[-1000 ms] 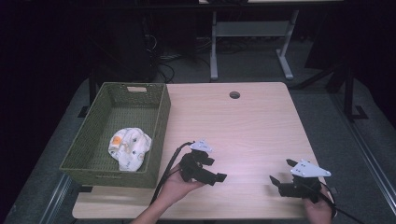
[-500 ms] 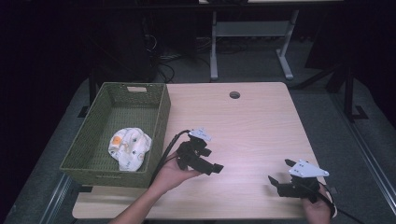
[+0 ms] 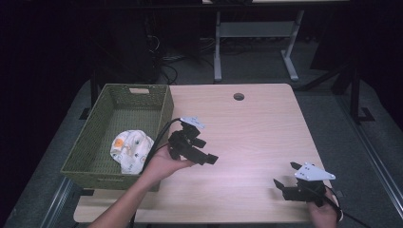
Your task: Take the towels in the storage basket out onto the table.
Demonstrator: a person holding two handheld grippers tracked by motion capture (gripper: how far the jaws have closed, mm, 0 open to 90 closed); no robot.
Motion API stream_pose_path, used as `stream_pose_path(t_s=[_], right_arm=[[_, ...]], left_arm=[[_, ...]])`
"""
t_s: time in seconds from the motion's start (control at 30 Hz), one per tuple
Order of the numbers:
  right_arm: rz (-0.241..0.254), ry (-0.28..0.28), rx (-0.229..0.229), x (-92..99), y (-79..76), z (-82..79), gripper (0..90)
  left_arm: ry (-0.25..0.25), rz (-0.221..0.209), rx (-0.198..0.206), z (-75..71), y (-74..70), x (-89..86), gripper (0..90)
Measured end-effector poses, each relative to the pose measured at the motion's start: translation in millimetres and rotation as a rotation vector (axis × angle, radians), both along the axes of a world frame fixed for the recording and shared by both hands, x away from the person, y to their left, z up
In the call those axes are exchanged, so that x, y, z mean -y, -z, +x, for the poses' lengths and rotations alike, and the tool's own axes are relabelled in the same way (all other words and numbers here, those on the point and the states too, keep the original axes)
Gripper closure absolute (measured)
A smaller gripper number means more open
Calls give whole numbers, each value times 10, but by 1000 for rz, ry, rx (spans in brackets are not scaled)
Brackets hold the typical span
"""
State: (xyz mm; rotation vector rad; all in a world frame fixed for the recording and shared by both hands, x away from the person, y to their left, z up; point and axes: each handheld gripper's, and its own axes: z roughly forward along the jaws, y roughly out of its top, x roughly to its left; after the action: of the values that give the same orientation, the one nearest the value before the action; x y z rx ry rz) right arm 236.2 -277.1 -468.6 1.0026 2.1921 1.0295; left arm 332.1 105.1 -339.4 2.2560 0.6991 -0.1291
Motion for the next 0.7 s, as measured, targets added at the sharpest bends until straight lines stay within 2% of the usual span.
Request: stream_pose_path(t_s=[0.03, 0.1, 0.17, 0.27, 0.37, 0.43, 0.6, 0.7], right_arm=[[0, 0, 1, 3, -1, -1, 137], [0, 0, 3, 6, -1, -1, 137], [-1, 0, 4, 9, -1, 2, 137], [-1, 1, 0, 2, -1, 0, 137], [-1, 1, 0, -2, -2, -2, 137], [-2, 2, 2, 3, -1, -1, 137], [-2, 2, 0, -1, 1, 0, 137], [-2, 2, 0, -6, 3, -1, 137]], left_arm=[[-12, -5, -7, 37, -32, -91, 209], [-23, -4, -11, 56, -44, -134, 209], [-51, -7, -37, 115, -73, -272, 211], [-69, -46, -64, 144, -109, -383, 214], [-77, -52, -62, 146, -134, -434, 216], [-84, -38, -53, 143, -171, -504, 216], [-98, -34, -43, 152, -218, -616, 216], [-125, -40, -32, 175, -258, -738, 221]])
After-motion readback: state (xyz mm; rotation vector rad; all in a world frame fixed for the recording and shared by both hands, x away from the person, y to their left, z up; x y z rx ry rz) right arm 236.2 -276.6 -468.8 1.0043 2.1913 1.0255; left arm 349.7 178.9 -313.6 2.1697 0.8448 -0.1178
